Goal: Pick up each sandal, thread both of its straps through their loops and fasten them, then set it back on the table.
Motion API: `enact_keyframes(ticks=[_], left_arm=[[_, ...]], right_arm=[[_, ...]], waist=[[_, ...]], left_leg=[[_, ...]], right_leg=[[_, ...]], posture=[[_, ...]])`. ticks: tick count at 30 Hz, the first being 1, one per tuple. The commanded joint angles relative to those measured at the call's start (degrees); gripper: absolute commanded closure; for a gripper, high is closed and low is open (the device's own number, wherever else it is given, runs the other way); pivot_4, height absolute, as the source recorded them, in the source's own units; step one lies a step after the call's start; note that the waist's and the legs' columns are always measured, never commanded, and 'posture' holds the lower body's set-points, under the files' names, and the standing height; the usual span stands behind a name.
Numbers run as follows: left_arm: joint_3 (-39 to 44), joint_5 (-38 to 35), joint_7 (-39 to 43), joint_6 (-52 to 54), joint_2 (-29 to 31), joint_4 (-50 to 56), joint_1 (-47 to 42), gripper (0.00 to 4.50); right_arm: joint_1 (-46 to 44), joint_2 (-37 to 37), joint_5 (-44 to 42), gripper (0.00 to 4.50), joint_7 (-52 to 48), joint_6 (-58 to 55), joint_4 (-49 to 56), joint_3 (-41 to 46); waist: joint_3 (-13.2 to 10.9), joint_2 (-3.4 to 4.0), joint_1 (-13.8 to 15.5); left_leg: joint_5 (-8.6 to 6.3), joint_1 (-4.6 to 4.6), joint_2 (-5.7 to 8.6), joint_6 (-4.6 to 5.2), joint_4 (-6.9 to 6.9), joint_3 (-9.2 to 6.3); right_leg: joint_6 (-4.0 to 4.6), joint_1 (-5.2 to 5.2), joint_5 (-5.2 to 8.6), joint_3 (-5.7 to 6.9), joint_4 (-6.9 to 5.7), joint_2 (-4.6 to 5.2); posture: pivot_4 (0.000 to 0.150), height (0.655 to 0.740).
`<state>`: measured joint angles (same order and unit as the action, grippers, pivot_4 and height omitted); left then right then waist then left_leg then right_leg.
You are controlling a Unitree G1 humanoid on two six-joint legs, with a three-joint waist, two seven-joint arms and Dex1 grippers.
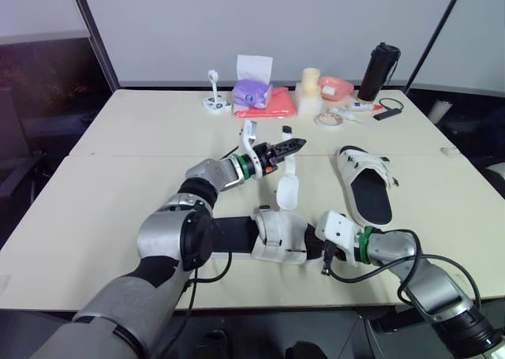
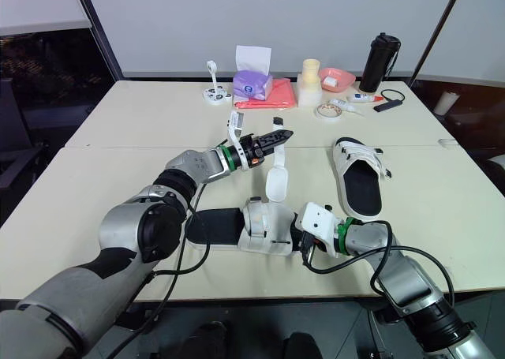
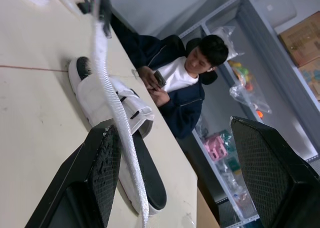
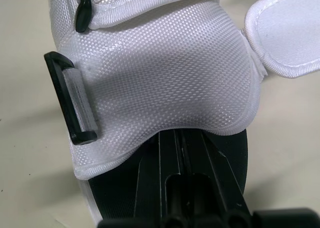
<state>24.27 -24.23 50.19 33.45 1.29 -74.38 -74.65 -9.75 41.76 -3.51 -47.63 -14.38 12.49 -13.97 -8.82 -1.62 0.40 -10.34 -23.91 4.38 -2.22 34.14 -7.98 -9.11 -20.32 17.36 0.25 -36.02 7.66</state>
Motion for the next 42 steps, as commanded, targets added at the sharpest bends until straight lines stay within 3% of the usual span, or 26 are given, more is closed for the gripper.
enact_keyframes(ticks=[1,3,7,8,11,15,23,32,42], left_arm=[[-1.14,0.71,1.75,-0.3,0.16,1.28,-1.06,1.55],[-1.57,0.95,1.84,-0.49,0.22,1.25,-0.8,2.28],[-2.34,1.72,2.71,-0.89,0.31,1.38,-0.6,4.2],[-2.47,1.77,2.82,-0.98,0.34,1.4,-0.6,4.39],[-3.54,2.63,4.08,-2.25,0.53,1.86,-0.59,4.39],[-11.86,8.39,14.0,-11.64,0.45,7.49,1.28,4.39],[-27.33,14.67,27.99,-33.86,3.11,33.91,17.23,4.39],[-36.72,10.58,36.08,-33.33,10.2,62.06,29.38,4.39],[-42.78,9.49,39.01,-40.47,15.42,74.02,35.83,4.39]], right_arm=[[3.68,1.04,3.68,4.5,-1.0,-5.12,-5.31,-3.87],[3.59,1.03,3.69,4.5,-1.04,-5.01,-5.45,-3.86],[3.44,1.01,3.66,4.5,-1.1,-5.04,-5.49,-3.85],[3.43,1.04,3.68,4.5,-1.11,-5.04,-5.5,-3.84],[3.44,1.09,3.67,4.5,-1.14,-5.13,-5.39,-3.84],[3.51,1.21,3.6,4.5,-1.17,-5.19,-5.33,-3.7],[3.6,1.32,3.69,4.5,-1.42,-5.04,-5.44,-3.93],[3.34,1.62,3.88,4.5,-2.82,-4.44,-5.89,-4.98],[3.09,2.41,4.54,4.5,-5.28,-3.83,-5.77,-6.51]], waist=[[0.0,0.0,0.0],[0.0,0.0,-0.01],[0.0,0.0,0.0],[0.0,0.0,-0.01],[0.0,0.0,-0.01],[0.0,0.01,0.0],[0.06,0.1,0.12],[0.11,0.2,0.34],[0.19,0.33,0.4]], left_leg=[[0.0,0.0,0.0,0.0,0.0,0.0],[0.0,0.0,0.0,0.0,0.0,0.0],[0.0,0.0,0.0,0.0,0.0,0.0],[0.0,0.0,0.0,0.0,0.0,0.0],[0.0,0.0,0.0,0.0,0.0,0.0],[0.0,0.0,0.0,-0.01,0.0,0.02],[0.0,0.0,-0.04,-0.02,-0.01,0.05],[-0.03,0.05,-0.2,-0.07,-0.01,-0.01],[0.0,0.09,-0.22,-0.01,-0.08,-0.05]], right_leg=[[0.0,0.0,0.0,0.0,0.0,0.0],[0.01,0.01,-0.01,0.0,0.0,0.0],[0.0,0.01,0.0,0.0,0.0,0.0],[0.0,0.0,0.0,0.0,0.0,0.0],[0.0,0.0,0.0,0.0,0.0,0.0],[0.06,0.03,-0.03,0.0,0.0,0.0],[0.13,0.1,-0.06,-0.07,0.02,0.0],[0.44,0.03,0.05,-0.11,0.14,0.01],[0.49,0.06,0.08,-0.11,0.33,0.02]], posture=[[0.15,0.74],[0.15,0.74],[0.15,0.74],[0.15,0.74],[0.15,0.74],[0.15,0.74],[0.15,0.74],[0.15,0.74],[0.15,0.74]])
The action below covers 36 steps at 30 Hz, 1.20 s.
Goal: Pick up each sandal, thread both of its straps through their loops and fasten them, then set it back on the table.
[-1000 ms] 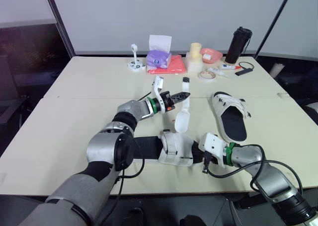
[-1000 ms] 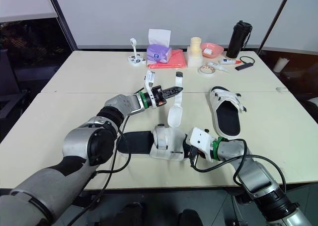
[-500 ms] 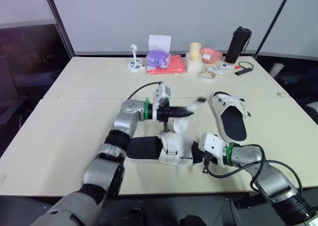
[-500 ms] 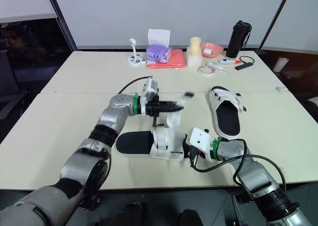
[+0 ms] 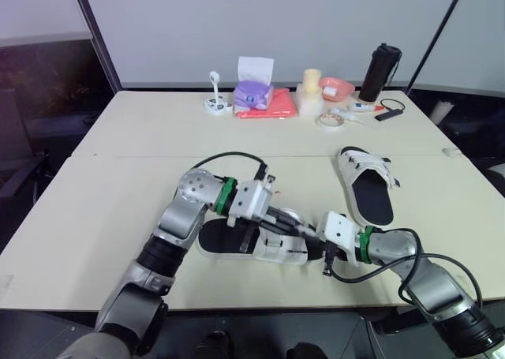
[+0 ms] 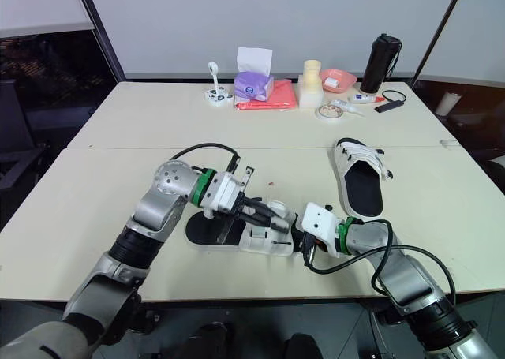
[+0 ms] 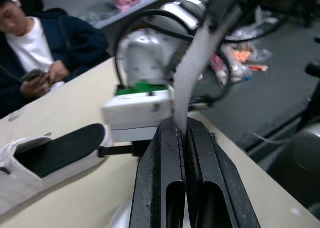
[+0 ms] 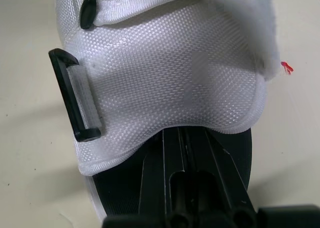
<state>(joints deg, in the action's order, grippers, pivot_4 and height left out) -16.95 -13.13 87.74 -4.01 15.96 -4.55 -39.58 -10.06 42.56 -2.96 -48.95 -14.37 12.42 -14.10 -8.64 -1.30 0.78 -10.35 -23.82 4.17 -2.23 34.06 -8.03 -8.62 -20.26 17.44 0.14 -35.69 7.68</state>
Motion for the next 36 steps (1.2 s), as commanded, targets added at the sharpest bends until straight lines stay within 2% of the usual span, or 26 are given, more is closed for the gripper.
enact_keyframes(ticks=[1,10,11,13,20,24,31,34,36], left_arm=[[-2.06,-1.76,1.51,-3.19,1.03,4.77,1.18,4.39],[-8.21,-1.36,1.54,-4.24,2.22,9.02,4.82,4.39],[-8.83,-1.22,1.48,-4.05,2.46,9.45,5.21,4.17],[-9.47,-1.09,1.21,-3.73,2.82,9.81,5.46,3.58],[-9.96,-1.15,0.76,-4.49,4.79,11.26,5.35,0.03],[-6.94,-3.11,-2.64,-0.86,3.49,10.44,2.05,0.03],[6.7,-4.75,-23.85,10.84,-1.48,0.79,-8.99,0.03],[11.11,-5.03,-27.63,12.93,0.55,-3.55,-9.98,0.03],[12.52,-6.69,-26.21,18.17,4.28,-3.01,-7.77,0.03]], right_arm=[[3.24,1.62,4.0,4.5,-4.14,-3.77,-5.89,-6.46],[1.43,1.23,5.45,4.5,-5.8,-2.73,-7.66,-7.15],[1.31,1.2,5.58,4.5,-5.91,-2.73,-7.67,-7.17],[1.19,1.2,5.65,4.5,-6.06,-2.75,-7.65,-7.15],[1.02,1.38,5.95,4.5,-6.42,-2.56,-7.94,-6.92],[0.69,1.35,6.07,4.5,-6.46,-2.48,-8.33,-6.8],[-0.42,0.53,6.32,4.5,-6.22,-2.31,-9.46,-6.88],[-0.73,0.0,6.5,4.5,-5.96,-2.17,-9.86,-7.04],[-1.03,-0.32,6.6,4.5,-5.87,-2.1,-10.12,-7.1]], waist=[[0.01,0.02,0.03],[0.03,0.05,-0.06],[0.04,0.07,-0.07],[0.05,0.08,-0.08],[0.14,0.17,-0.06],[0.14,0.17,-0.03],[0.13,0.15,-0.13],[0.14,0.17,-0.37],[0.14,0.18,-0.58]], left_leg=[[0.0,0.0,0.0,0.0,0.0,0.0],[-0.03,0.0,-0.01,0.05,-0.07,-0.03],[-0.03,0.0,-0.01,0.05,-0.08,-0.02],[-0.04,0.0,-0.01,0.06,-0.1,-0.03],[-0.04,0.05,-0.04,0.05,-0.1,-0.03],[-0.04,0.05,-0.04,0.06,-0.1,-0.05],[-0.03,0.11,0.0,0.07,-0.08,-0.09],[-0.03,0.21,0.06,0.07,-0.15,-0.05],[-0.03,0.27,0.06,0.07,-0.19,-0.03]], right_leg=[[0.0,0.02,0.0,0.0,0.04,0.0],[0.03,0.06,0.01,0.0,0.25,-0.01],[0.03,0.06,0.02,0.0,0.25,-0.01],[0.04,0.06,0.02,0.0,0.26,0.0],[0.19,0.09,0.1,0.0,0.26,-0.01],[0.19,0.09,0.11,-0.01,0.27,0.0],[0.06,0.14,0.14,0.0,0.25,-0.03],[-0.18,0.15,0.05,0.0,0.22,-0.04],[-0.17,0.17,0.03,0.0,0.19,-0.05]], posture=[[0.15,0.74],[0.15,0.74],[0.15,0.74],[0.15,0.74],[0.15,0.74],[0.15,0.74],[0.15,0.74],[0.15,0.74],[0.15,0.74]])
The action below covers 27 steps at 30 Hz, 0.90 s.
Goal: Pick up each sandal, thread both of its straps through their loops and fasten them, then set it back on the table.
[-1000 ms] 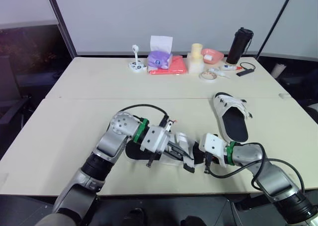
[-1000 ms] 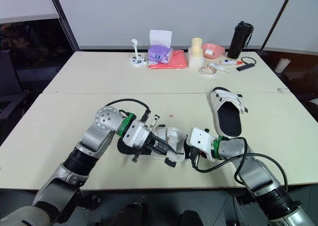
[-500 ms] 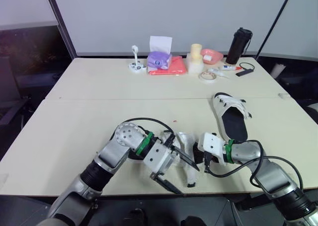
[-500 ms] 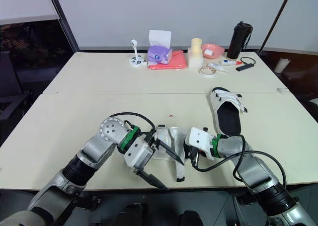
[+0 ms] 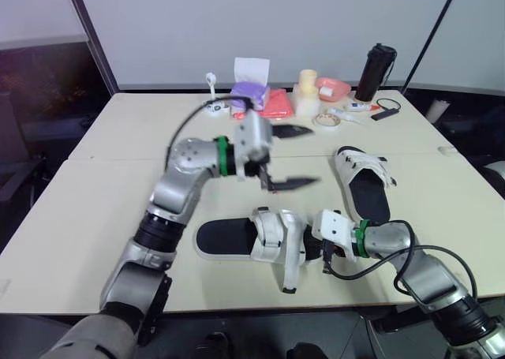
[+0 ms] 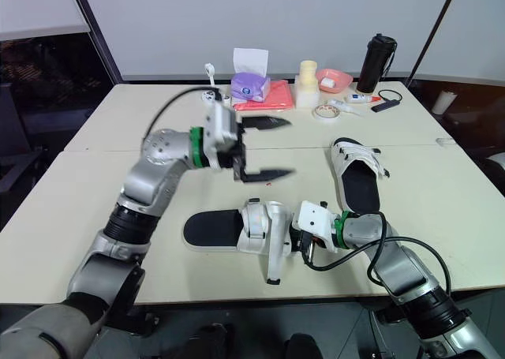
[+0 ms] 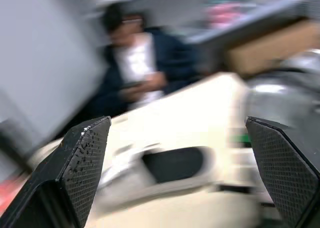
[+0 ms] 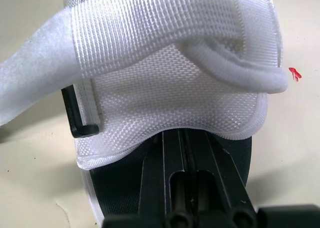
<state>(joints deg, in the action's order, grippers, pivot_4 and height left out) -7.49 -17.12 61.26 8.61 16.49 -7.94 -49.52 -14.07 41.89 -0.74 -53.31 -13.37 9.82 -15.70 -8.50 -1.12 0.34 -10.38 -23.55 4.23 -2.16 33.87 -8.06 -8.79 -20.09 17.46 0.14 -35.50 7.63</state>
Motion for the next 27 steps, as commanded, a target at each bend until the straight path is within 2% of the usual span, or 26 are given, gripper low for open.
enact_keyframes(ticks=[1,8,12,18,23,27], left_arm=[[3.37,-4.83,2.56,9.71,6.45,2.13,4.28,0.03],[4.92,-20.3,14.85,31.37,24.64,20.77,22.81,0.03],[4.48,-20.29,17.58,27.97,30.54,30.72,36.97,0.03],[0.13,-18.25,11.07,26.5,27.74,37.09,47.54,0.03],[-7.07,-10.11,3.22,21.89,21.02,34.34,47.77,0.03],[-10.3,-8.31,-1.16,21.69,15.12,31.3,46.44,0.03]], right_arm=[[2.85,0.28,4.42,4.5,-1.48,-3.02,-7.68,-5.52],[3.47,0.77,4.24,4.5,-1.19,-2.47,-7.72,-5.3],[4.7,1.87,4.09,4.5,-1.6,-2.31,-6.78,-5.02],[7.21,3.26,3.27,4.5,-2.2,-3.64,-3.71,-4.63],[10.31,4.2,2.02,4.5,-2.0,-6.2,0.84,-3.38],[12.74,4.67,1.37,4.5,-1.61,-8.6,4.83,-2.16]], waist=[[0.0,0.01,-0.33],[-0.02,-0.11,-0.87],[0.11,0.04,-0.81],[0.15,0.05,0.66],[0.42,-0.05,1.65],[0.56,0.03,2.27]], left_leg=[[0.0,0.0,0.0,0.0,-0.02,0.0],[-0.04,0.03,-0.16,-0.07,-0.11,-0.07],[-0.18,0.04,-0.17,-0.28,-0.13,-0.02],[-0.2,-0.01,-0.19,-0.28,-0.17,0.0],[-0.28,-0.43,-0.12,-0.14,-0.16,0.15],[-0.46,-0.57,-0.09,-0.06,-0.15,0.15]], right_leg=[[0.02,-0.01,-0.01,0.0,-0.02,-0.01],[0.26,-0.04,0.1,-0.04,-0.05,0.02],[0.51,-0.02,0.23,-0.2,0.05,0.13],[0.66,-0.03,0.31,-0.38,0.18,0.34],[0.65,-0.29,0.33,-0.37,0.43,0.47],[0.62,-0.44,0.35,-0.15,0.44,0.31]], posture=[[0.15,0.74],[0.15,0.74],[0.15,0.74],[0.15,0.74],[0.15,0.74],[0.15,0.74]])
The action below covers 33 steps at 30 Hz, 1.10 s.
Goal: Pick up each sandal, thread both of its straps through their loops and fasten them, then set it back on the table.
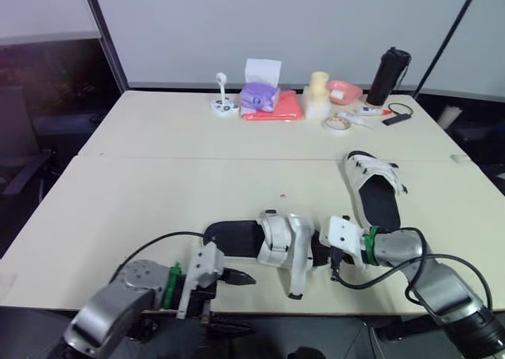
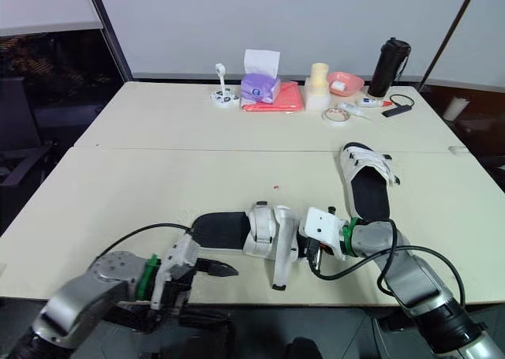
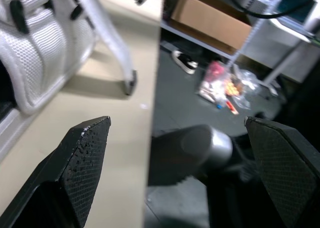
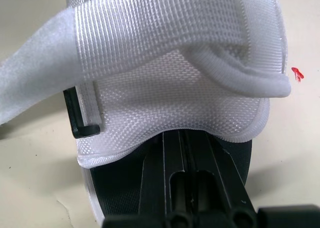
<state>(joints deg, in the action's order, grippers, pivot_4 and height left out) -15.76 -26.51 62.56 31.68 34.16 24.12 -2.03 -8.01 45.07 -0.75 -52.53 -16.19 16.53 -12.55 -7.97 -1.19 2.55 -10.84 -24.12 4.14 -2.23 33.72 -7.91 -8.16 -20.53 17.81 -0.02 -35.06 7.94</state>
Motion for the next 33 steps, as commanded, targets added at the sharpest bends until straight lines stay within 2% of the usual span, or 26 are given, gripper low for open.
enact_keyframes(ticks=[1,14,27,30,33], left_arm=[[-2.68,1.54,-3.42,-1.33,-3.74,-1.39,-1.38,0.03],[-8.27,-0.27,-6.44,6.23,-13.4,-6.89,-10.37,0.03],[-10.3,-2.31,-7.42,15.25,-16.02,-8.26,-13.71,0.03],[-10.31,-2.4,-8.06,15.71,-16.75,-8.8,-14.12,0.83],[-9.81,-2.9,-8.79,16.48,-17.78,-9.5,-14.32,2.48]], right_arm=[[7.09,1.52,1.35,4.5,-2.29,-6.25,-1.18,-5.14],[7.86,1.43,1.31,4.5,-1.36,-8.81,1.15,-4.34],[7.74,0.99,1.33,4.5,-0.77,-9.18,1.4,-4.49],[7.46,0.77,1.35,4.5,-0.73,-9.3,1.33,-4.67],[7.37,0.57,1.4,4.5,-0.64,-9.34,1.29,-4.79]], waist=[[0.04,0.15,0.06],[0.05,0.18,-0.03],[0.05,0.18,-0.07],[0.05,0.18,-0.08],[0.05,0.18,-0.12]], left_leg=[[-0.02,-0.03,0.0,0.05,0.0,-0.01],[-0.32,-0.03,0.05,0.18,0.17,-0.02],[-0.32,-0.01,0.05,0.18,0.27,-0.07],[-0.32,-0.01,0.05,0.18,0.29,-0.07],[-0.32,-0.01,0.05,0.18,0.29,-0.07]], right_leg=[[-0.03,-0.01,0.02,0.02,0.0,-0.01],[-0.23,0.13,0.22,0.16,-0.01,-0.06],[-0.26,0.2,0.21,0.18,-0.03,-0.11],[-0.26,0.21,0.21,0.18,-0.03,-0.11],[-0.26,0.21,0.2,0.18,-0.04,-0.12]], posture=[[0.15,0.74],[0.15,0.74],[0.15,0.74],[0.15,0.74],[0.15,0.74]])
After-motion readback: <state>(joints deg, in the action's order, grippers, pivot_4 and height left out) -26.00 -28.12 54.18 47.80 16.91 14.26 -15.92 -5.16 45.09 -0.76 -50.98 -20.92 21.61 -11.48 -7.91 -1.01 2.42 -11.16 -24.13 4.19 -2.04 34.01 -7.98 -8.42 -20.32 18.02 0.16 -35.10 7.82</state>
